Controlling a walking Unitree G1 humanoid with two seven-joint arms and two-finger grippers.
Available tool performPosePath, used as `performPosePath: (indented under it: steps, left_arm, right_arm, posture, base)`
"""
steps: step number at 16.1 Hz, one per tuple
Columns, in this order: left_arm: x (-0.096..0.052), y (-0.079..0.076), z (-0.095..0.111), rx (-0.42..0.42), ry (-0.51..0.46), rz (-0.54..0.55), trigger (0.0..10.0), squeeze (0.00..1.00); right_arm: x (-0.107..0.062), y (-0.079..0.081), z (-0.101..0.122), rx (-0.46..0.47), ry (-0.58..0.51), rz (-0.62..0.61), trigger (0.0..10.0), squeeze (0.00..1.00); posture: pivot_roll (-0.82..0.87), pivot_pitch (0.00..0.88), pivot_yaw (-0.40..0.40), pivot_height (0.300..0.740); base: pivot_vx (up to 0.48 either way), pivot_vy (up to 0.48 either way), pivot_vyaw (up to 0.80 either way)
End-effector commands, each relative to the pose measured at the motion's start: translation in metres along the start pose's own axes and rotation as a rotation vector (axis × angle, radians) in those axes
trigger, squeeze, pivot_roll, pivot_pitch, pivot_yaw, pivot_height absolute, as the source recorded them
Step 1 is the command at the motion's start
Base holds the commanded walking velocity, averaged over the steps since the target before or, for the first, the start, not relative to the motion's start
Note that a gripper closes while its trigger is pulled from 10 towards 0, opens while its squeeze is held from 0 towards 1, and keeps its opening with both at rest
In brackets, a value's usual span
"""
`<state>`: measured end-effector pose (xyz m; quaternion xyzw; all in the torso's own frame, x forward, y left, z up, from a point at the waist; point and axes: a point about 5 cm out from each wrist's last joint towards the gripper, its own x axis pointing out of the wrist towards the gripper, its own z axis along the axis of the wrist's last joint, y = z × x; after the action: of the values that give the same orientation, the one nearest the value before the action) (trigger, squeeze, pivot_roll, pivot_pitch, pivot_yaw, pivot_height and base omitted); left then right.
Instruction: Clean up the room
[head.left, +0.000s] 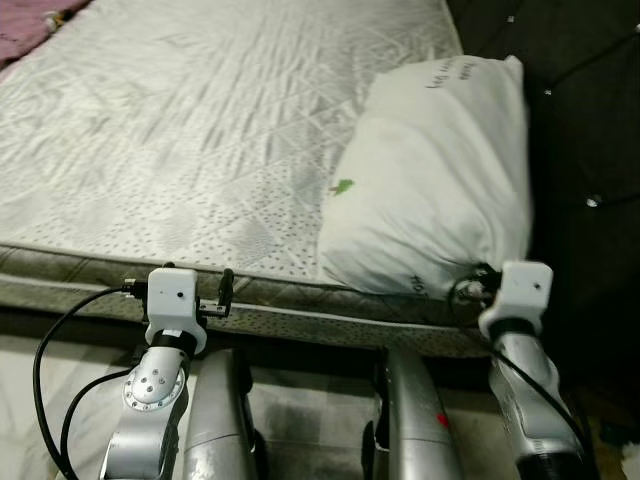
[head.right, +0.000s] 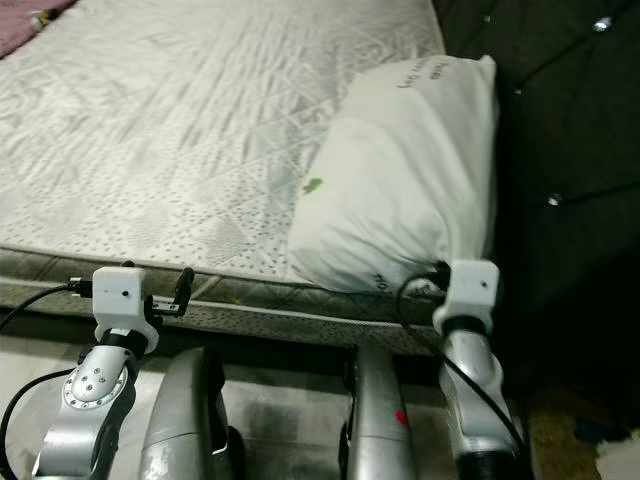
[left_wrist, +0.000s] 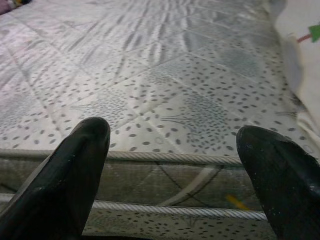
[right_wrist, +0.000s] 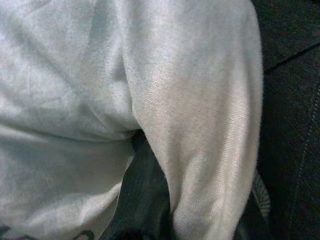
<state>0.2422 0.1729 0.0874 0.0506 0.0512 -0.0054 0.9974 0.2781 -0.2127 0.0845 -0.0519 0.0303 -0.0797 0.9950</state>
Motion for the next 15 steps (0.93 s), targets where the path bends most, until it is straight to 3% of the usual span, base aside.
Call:
performPosePath:
  steps: [1,3,4,8,10,12,15]
  left_arm:
    - [-0.002,0.001,0.001,0.013,0.007,0.002,10.0,0.0]
    - [-0.002,0.003,0.002,0.016,0.006,0.01,10.0,0.0]
    - [-0.002,0.004,0.002,0.017,0.006,0.014,10.0,0.0]
    - [-0.006,0.005,0.0,0.023,0.017,0.029,10.0,0.0]
    - [-0.006,0.002,-0.002,0.022,0.023,0.025,10.0,0.0]
    - [-0.004,0.0,-0.001,0.02,0.022,0.021,10.0,0.0]
    - [-0.003,0.0,-0.001,0.022,0.023,0.019,10.0,0.0]
  right_arm:
    - [0.008,0.012,0.011,0.021,-0.02,0.067,0.0,0.0]
    - [0.035,0.005,0.021,0.04,0.009,0.123,0.0,0.0]
    - [0.05,-0.014,0.025,0.021,0.028,0.081,0.0,0.0]
    - [0.078,-0.078,0.062,0.027,0.011,-0.12,0.0,0.0]
    - [0.087,-0.1,0.087,0.024,-0.034,-0.174,0.0,0.0]
    - [0.089,-0.106,0.09,0.022,-0.036,-0.191,0.0,0.0]
    - [0.087,-0.096,0.072,0.032,0.002,-0.146,0.0,0.0]
  posture:
    - [0.07,0.128,-0.014,0.533]
    - [0.08,0.135,-0.019,0.533]
    - [0.08,0.133,-0.02,0.533]
    - [0.08,0.132,-0.024,0.533]
    - [0.07,0.128,-0.022,0.533]
    - [0.07,0.125,-0.021,0.533]
    - [0.07,0.122,-0.02,0.533]
  base:
    - [0.0,0.0,0.0]
    - [0.0,0.0,0.0]
    - [0.0,0.0,0.0]
    - [0.0,0.0,0.0]
    - [0.0,0.0,0.0]
    - [0.0,0.0,0.0]
    - [0.0,0.0,0.0]
